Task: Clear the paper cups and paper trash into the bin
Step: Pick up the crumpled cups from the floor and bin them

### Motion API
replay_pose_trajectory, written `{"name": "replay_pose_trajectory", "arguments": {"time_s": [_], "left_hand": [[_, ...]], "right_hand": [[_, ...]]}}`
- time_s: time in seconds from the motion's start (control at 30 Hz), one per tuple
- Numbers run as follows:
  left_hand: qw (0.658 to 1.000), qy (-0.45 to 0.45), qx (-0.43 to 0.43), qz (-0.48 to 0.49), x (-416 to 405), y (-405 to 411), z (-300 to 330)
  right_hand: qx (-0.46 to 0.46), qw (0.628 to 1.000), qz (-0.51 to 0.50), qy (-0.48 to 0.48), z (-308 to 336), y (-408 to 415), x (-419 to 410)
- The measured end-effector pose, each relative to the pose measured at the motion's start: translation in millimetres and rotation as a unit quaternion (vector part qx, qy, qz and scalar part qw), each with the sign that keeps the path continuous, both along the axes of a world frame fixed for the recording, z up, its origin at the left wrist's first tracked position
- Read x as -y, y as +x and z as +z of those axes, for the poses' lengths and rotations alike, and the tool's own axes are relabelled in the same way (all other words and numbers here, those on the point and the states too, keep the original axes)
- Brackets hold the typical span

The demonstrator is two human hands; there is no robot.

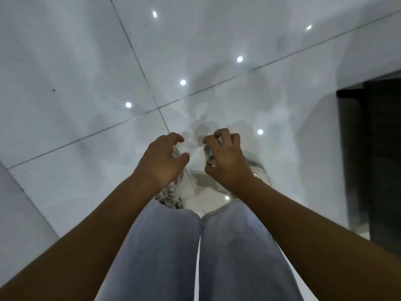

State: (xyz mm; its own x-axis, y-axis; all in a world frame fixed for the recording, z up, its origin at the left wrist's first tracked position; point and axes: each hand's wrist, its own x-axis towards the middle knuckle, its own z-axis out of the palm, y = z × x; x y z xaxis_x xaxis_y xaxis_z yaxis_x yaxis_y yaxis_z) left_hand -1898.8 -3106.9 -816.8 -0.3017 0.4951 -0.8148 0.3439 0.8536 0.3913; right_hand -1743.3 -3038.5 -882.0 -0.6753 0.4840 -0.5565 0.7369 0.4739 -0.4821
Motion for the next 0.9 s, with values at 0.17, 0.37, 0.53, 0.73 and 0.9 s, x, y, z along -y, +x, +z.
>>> {"name": "replay_pose_trajectory", "arguments": {"time_s": [0.17,0.37,0.53,0.73,0.9], "left_hand": [[0.987,-0.004,0.111,0.117,-48.4,-0.5,91.5],[0.984,0.057,0.129,0.112,-110.3,-19.2,206.2],[0.992,0.086,0.057,0.077,-172.2,-35.3,295.5],[0.988,0.144,0.018,-0.053,-260.1,-56.8,370.8],[0.977,0.161,0.008,-0.141,-339.6,-60.7,395.6]], "right_hand": [[-0.111,0.989,-0.074,-0.056,117.3,-27.6,-21.9],[-0.132,0.983,-0.122,-0.044,252.0,-46.9,-73.8],[-0.080,0.984,-0.157,-0.007,344.8,-57.9,-135.2],[-0.029,0.974,-0.223,0.040,420.8,-57.5,-212.1],[0.001,0.948,-0.315,0.038,436.3,-37.6,-279.5]]}}
